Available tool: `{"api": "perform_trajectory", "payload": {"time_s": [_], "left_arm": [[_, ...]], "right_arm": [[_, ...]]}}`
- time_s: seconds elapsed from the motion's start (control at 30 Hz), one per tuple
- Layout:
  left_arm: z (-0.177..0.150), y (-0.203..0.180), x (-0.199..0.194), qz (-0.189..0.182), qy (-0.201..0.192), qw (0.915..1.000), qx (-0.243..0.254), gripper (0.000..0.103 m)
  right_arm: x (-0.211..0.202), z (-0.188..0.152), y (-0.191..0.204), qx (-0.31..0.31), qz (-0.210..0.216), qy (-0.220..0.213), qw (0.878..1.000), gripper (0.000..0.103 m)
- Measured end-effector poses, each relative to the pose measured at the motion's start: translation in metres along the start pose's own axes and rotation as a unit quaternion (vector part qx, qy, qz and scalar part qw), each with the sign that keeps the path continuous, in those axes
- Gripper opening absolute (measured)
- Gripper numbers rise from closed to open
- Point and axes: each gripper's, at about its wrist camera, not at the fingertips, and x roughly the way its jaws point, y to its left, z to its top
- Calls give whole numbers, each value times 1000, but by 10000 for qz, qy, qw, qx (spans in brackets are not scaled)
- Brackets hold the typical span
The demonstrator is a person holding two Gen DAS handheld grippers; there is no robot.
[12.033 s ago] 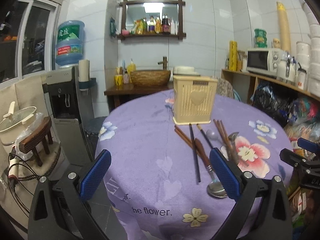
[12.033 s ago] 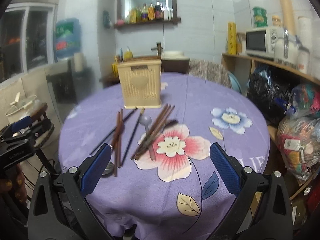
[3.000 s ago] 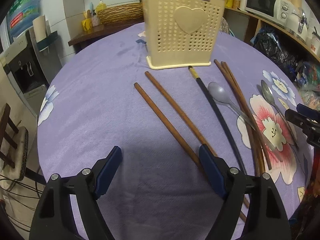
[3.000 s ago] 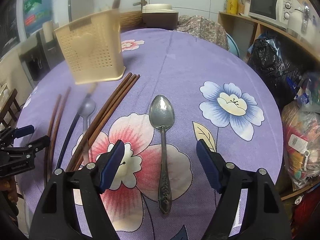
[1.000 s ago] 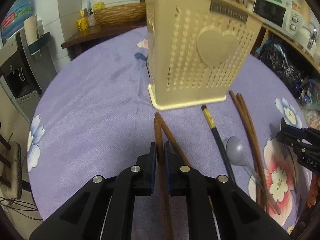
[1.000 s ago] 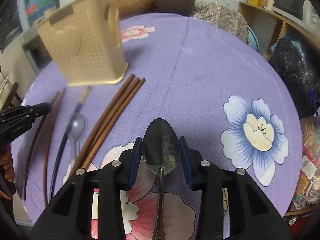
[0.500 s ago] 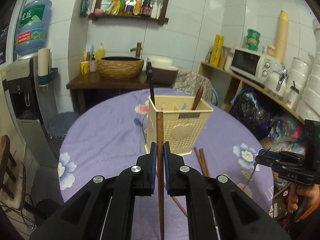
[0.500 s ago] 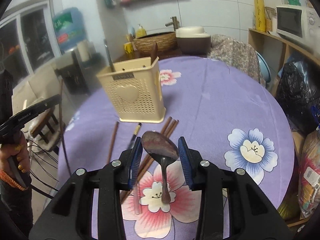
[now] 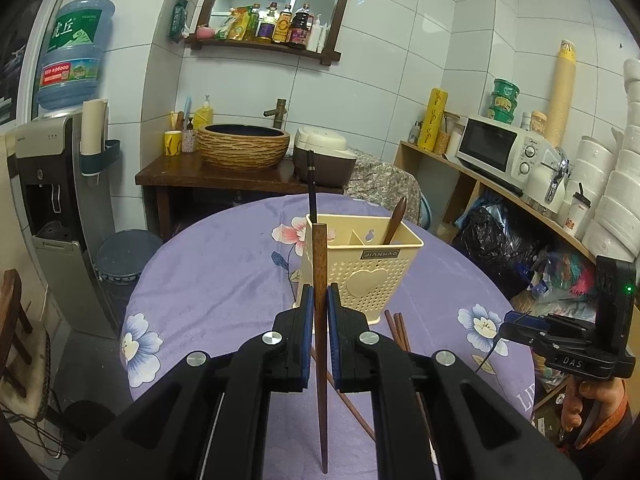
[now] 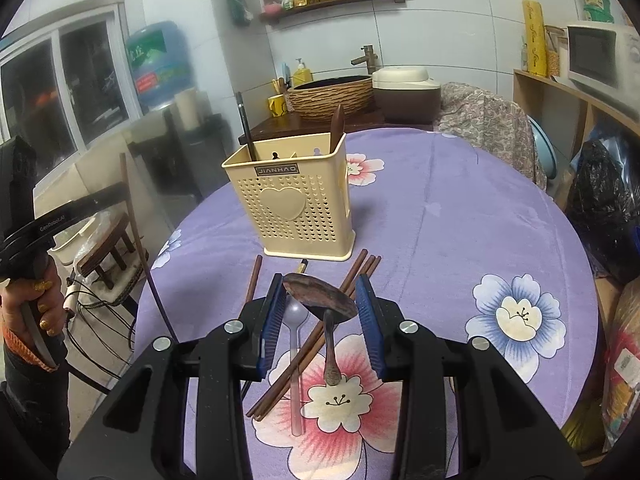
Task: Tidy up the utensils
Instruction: 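Carry the spoon and wooden chopstick over the holder with both tools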
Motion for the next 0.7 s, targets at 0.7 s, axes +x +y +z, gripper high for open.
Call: {"api": "perform_trajectory", "payload": {"time_s": [0.7], "left_arm": [[175,-39,32,126,-1393,9901,156,8]], "right_arm": [[9,184,49,-356,-143,-1394,9895,37]]}}
